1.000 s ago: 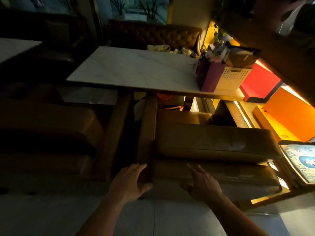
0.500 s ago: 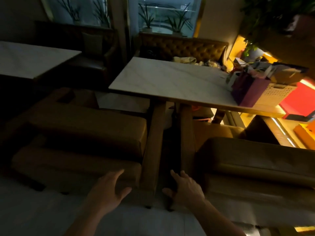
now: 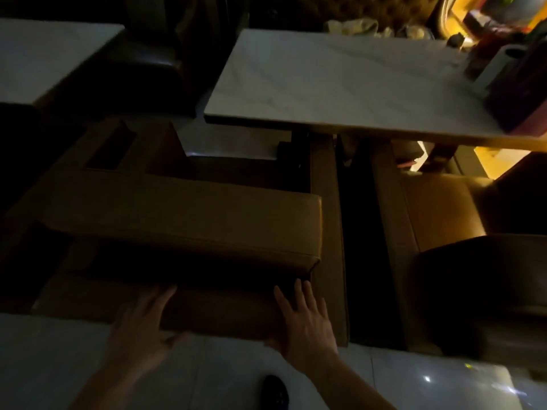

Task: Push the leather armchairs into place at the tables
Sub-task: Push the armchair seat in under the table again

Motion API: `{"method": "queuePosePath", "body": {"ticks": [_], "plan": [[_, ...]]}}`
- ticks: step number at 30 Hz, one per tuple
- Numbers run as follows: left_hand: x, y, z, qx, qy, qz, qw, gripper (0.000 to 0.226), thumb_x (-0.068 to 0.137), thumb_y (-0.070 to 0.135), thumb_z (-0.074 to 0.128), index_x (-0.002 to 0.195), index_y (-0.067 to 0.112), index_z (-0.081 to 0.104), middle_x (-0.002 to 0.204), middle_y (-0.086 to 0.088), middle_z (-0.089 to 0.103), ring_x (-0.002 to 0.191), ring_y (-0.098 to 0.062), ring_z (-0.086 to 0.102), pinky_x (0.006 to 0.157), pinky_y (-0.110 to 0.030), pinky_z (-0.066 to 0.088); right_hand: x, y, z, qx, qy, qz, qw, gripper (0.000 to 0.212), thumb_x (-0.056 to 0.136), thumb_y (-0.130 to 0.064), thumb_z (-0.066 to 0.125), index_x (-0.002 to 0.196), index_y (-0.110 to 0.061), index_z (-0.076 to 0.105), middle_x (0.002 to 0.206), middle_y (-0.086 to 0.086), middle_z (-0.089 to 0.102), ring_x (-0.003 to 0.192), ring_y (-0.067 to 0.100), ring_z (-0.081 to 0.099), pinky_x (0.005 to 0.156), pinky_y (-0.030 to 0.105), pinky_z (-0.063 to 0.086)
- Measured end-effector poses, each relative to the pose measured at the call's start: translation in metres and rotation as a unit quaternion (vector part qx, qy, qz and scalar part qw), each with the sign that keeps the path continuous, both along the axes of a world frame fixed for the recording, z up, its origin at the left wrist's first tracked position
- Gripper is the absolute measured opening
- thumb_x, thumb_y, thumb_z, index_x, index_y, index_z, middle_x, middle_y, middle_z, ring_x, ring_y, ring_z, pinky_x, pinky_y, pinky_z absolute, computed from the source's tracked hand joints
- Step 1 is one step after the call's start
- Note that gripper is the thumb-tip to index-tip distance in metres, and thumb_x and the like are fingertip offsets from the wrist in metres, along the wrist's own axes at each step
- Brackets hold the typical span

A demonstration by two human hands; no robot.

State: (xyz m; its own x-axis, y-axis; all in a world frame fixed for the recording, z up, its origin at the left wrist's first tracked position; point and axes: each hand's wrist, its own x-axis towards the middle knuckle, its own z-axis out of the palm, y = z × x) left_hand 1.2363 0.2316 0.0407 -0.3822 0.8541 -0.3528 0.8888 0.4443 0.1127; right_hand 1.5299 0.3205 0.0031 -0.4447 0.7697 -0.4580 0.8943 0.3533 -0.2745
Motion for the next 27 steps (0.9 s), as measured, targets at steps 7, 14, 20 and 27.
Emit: {"method": "queuePosePath", "body": {"ticks": [7, 14, 20, 27], "plan": [[-0.064, 0.028, -0.027, -0.069, -0.012, -0.092, 0.993, 0.117, 0.063, 0.076, 0.070, 0.153, 0.047, 0.003, 0.164, 0.003, 0.008, 0.149, -0.029, 0.004, 0.121, -0.051, 0.014, -0.012, 0.014, -0.013, -0.018, -0.029, -0.002, 0.999, 0.113, 0.079, -0.072, 0.064, 0.154, -0.044, -0.016, 0.169, 0.007, -0.005, 0.154, 0.032, -0.010, 0.121, 0.064, -0.001], [-0.074, 0.017, -0.028, -0.025, -0.029, -0.124, 0.992, 0.109, 0.067, 0.076, 0.068, 0.151, 0.051, 0.004, 0.163, 0.011, 0.009, 0.148, -0.023, 0.004, 0.113, -0.051, 0.032, -0.021, -0.006, -0.008, 0.006, -0.020, -0.061, 0.998, 0.109, 0.081, -0.067, 0.066, 0.157, -0.042, -0.008, 0.169, 0.003, 0.001, 0.155, 0.029, -0.008, 0.121, 0.066, 0.004], [-0.092, 0.008, -0.035, -0.005, -0.045, -0.161, 0.986, 0.101, 0.076, 0.071, 0.064, 0.151, 0.050, 0.000, 0.164, 0.014, 0.005, 0.149, -0.020, 0.001, 0.112, -0.050, 0.034, -0.042, -0.024, -0.013, 0.030, -0.034, -0.097, 0.994, 0.119, 0.070, -0.082, 0.062, 0.158, -0.040, -0.008, 0.168, 0.006, 0.001, 0.154, 0.032, -0.007, 0.119, 0.069, 0.003], [-0.106, 0.007, -0.043, 0.008, -0.021, -0.190, 0.982, 0.101, 0.076, 0.076, 0.057, 0.152, 0.049, -0.003, 0.164, 0.013, 0.009, 0.149, -0.020, 0.005, 0.110, -0.045, 0.036, -0.052, -0.030, -0.022, 0.026, -0.054, -0.113, 0.992, 0.120, 0.071, -0.081, 0.062, 0.155, -0.043, -0.015, 0.169, 0.005, -0.009, 0.153, 0.030, -0.018, 0.119, 0.069, -0.002]]}}
